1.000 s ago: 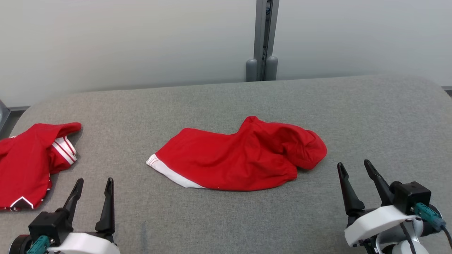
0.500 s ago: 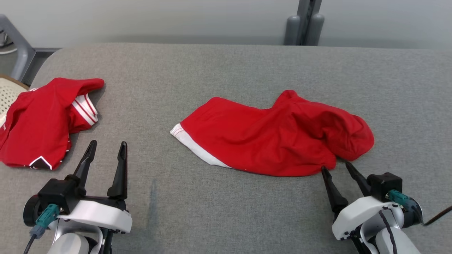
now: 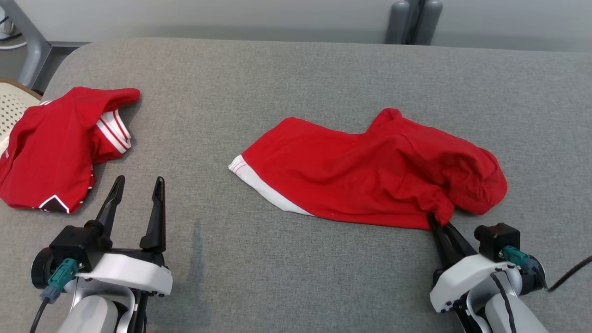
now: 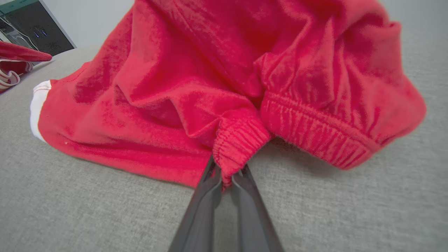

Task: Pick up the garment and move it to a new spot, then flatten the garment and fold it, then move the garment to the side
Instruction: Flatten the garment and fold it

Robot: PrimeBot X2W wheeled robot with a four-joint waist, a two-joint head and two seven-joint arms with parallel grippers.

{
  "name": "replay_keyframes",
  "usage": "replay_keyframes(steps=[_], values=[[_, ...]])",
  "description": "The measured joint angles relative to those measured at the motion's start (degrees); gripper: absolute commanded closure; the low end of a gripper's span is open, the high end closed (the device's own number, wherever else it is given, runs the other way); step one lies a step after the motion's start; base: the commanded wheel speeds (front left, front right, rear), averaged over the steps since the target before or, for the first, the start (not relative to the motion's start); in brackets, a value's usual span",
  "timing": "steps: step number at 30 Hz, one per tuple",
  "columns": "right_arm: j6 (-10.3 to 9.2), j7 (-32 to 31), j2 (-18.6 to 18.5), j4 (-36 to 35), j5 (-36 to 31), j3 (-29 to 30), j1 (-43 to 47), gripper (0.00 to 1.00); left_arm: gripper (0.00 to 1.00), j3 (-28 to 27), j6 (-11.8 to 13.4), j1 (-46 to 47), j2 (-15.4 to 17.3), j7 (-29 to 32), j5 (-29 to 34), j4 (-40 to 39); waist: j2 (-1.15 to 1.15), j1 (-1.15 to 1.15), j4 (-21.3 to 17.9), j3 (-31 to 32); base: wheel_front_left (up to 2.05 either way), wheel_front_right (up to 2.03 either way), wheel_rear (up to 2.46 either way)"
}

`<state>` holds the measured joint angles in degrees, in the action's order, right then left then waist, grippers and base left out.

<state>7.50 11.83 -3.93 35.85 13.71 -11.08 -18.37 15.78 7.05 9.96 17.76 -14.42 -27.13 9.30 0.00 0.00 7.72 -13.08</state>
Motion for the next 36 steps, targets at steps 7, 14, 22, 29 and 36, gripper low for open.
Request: replay_keyframes(steps=[7,14,22,29,36], values=[[0.00,0.21,-0.32,-8.08,0.53,0.45,7.22,1.00,0.00,-0.62,0.09,-0.83,0.33,-0.31,0.32,-0.03,0.00,0.00,-2.64,1.75,0.00,0.00,0.00],[-0.01,-4.07,0.56,-22.96,0.12,1.58,18.27,1.00,0.00,-1.75,0.58,-1.92,0.99,-0.41,0.19,-1.02,0.00,0.00,-5.72,2.47,0.00,0.00,0.00],[-0.01,-10.35,1.03,-39.74,-0.22,3.10,25.97,1.00,0.00,-1.98,1.47,-3.32,1.52,0.16,-0.12,-3.33,0.00,0.00,-7.78,1.87,0.00,0.00,0.00],[-0.01,-12.44,1.03,-42.18,-0.21,4.72,22.42,1.00,0.00,-1.04,1.27,-1.20,1.52,0.76,0.21,-4.14,0.00,0.00,-6.05,0.26,0.00,0.00,0.00],[-0.01,-12.93,0.85,-40.02,-1.65,5.20,15.36,1.00,0.00,-0.03,-0.02,1.43,0.40,0.26,0.25,-2.42,0.00,0.00,-2.92,-1.42,0.00,0.00,0.00]])
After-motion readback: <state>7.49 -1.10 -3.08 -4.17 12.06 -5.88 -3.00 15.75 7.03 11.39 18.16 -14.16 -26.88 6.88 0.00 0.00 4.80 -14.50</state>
